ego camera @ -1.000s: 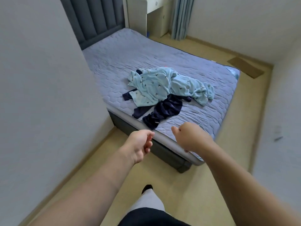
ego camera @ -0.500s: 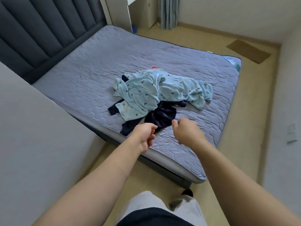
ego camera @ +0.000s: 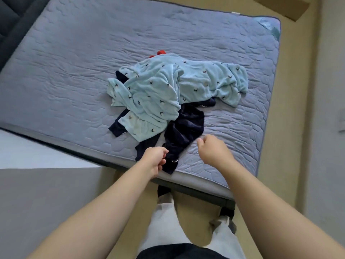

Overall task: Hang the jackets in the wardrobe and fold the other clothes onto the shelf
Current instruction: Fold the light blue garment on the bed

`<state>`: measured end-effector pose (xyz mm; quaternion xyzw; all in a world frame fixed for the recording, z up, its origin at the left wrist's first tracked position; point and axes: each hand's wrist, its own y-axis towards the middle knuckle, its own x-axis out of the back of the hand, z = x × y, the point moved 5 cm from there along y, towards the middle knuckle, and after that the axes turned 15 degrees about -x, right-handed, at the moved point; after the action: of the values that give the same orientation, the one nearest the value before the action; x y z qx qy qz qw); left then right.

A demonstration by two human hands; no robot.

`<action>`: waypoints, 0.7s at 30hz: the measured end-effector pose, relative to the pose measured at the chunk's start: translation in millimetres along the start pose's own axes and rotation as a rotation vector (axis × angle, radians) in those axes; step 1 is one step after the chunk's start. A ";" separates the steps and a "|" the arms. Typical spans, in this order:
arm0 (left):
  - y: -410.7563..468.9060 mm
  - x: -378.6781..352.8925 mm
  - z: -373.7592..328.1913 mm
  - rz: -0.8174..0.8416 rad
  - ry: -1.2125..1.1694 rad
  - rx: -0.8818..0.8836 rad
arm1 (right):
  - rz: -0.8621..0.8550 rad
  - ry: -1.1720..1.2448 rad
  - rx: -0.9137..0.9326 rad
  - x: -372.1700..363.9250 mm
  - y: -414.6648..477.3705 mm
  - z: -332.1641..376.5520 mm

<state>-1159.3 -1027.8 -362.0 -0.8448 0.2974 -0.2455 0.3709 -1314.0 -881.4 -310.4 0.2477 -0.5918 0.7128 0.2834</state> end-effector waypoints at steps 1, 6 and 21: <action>12.2 4.2 -5.9 0.008 0.026 0.000 | 0.001 -0.003 -0.025 -1.2 4.3 5.7; 49.0 6.8 -39.4 0.084 0.045 0.002 | 0.027 -0.039 -0.091 6.3 17.9 26.4; 69.9 -160.2 -128.7 0.187 0.146 -0.099 | 0.049 -0.004 -0.180 118.0 141.8 -44.2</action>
<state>-1376.0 -1018.3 -369.3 -0.8107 0.4128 -0.2557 0.3271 -1498.2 -844.5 -336.8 0.2081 -0.6599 0.6628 0.2860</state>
